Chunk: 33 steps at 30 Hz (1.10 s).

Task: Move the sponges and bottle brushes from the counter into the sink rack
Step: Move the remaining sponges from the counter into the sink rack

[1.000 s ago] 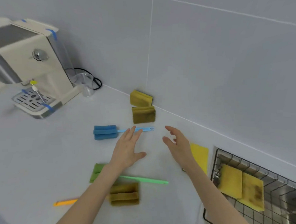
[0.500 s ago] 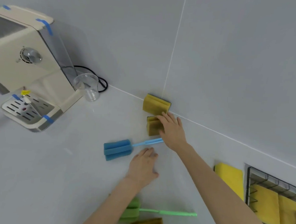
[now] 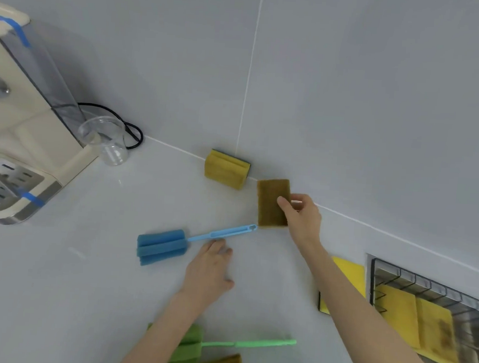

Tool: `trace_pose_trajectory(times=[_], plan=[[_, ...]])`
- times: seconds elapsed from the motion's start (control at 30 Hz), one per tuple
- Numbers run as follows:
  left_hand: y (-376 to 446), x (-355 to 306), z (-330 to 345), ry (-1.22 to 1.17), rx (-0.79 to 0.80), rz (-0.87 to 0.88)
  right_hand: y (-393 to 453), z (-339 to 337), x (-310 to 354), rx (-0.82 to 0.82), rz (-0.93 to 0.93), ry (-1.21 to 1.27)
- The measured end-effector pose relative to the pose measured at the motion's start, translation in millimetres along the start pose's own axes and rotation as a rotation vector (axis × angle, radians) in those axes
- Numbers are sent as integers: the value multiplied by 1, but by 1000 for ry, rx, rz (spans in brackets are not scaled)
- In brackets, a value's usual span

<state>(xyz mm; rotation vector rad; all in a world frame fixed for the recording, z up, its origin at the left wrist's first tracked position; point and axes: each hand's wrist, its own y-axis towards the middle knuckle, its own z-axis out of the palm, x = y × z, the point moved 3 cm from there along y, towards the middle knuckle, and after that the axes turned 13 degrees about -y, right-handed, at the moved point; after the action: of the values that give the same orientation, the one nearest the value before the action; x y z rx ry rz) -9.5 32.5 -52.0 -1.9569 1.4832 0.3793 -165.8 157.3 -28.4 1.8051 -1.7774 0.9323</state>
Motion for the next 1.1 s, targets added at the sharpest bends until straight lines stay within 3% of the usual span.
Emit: trace_pose_trajectory(times=[0.17,0.5,0.57,0.67,0.8,0.9,1.1], plan=[[-2,-3,-1,14,13,-5,0,-1,-35,77,156,-143],[-2,-3,-2,4,14,-3,8,-6,-28,49,109,-294],[-2,-2,-2,5,12,2,11,-9,-9,16,-8,-372],[-2,-2,-2,32,26,2,16,0,36,-43,-354,-437],[1,-1,-3,96,60,0,21,42,83,48,-719,-613],[2,0,-3,105,66,-3,27,73,89,96,-783,-821],[1,3,-2,97,47,0,29,95,81,-36,-761,-838]])
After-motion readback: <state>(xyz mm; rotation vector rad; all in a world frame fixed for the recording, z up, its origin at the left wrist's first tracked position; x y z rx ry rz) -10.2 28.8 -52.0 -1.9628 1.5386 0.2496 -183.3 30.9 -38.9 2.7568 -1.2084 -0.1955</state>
